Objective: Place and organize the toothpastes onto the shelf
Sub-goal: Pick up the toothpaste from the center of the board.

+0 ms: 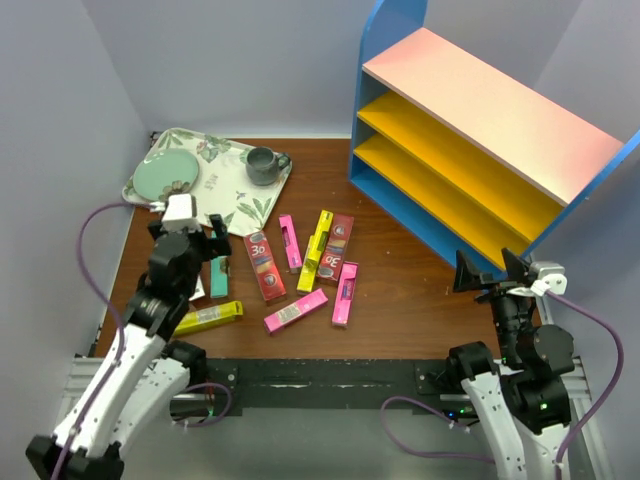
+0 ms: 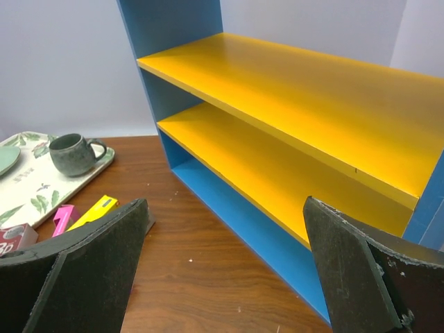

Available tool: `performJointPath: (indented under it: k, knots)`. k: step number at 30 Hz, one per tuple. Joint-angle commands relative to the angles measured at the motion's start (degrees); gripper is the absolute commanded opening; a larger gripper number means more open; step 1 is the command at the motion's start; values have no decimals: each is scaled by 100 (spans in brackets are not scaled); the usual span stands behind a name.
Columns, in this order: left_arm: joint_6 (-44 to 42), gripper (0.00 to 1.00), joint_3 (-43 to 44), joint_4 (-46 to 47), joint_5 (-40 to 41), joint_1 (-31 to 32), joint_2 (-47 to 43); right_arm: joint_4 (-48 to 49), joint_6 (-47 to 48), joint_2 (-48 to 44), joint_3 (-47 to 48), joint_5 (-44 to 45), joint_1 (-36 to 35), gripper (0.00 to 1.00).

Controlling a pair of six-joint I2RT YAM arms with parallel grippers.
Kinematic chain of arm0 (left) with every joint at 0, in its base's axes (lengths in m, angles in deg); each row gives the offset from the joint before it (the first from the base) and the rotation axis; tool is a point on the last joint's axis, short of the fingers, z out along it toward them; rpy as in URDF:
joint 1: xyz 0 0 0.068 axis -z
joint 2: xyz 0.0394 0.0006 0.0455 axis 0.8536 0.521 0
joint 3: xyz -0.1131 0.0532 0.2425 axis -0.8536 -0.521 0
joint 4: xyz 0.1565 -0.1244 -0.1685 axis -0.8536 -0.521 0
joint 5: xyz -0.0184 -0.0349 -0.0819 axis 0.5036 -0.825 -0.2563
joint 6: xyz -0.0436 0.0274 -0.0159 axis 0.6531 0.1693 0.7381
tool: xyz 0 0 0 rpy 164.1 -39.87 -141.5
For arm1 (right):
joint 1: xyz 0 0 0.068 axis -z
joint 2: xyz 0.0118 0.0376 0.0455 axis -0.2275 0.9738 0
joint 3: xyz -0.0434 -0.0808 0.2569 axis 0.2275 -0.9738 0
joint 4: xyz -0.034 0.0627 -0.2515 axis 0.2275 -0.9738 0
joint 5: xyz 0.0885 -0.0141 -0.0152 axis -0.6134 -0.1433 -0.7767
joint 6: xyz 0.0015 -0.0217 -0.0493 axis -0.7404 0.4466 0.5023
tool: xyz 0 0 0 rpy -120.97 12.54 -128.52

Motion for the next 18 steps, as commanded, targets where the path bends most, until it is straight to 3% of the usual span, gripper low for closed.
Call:
performJointPath:
  k: [1,6,11,18]
  knots:
    - [441,100,483,-521,-226,-48,1125,10,-88,-170,91,164,-48,99]
    - [503,100,843,-521,-568,-267,2328,-7,-88,-170,91,182,-74,99]
    - [529,99,1028,-302,-1421,-1269,3217,-34,-79,-170,91,208,-109,99]
    - [415,99,1590,-468,-1589,-1366,4692,-16,-70,-170,64,279,-153,98]
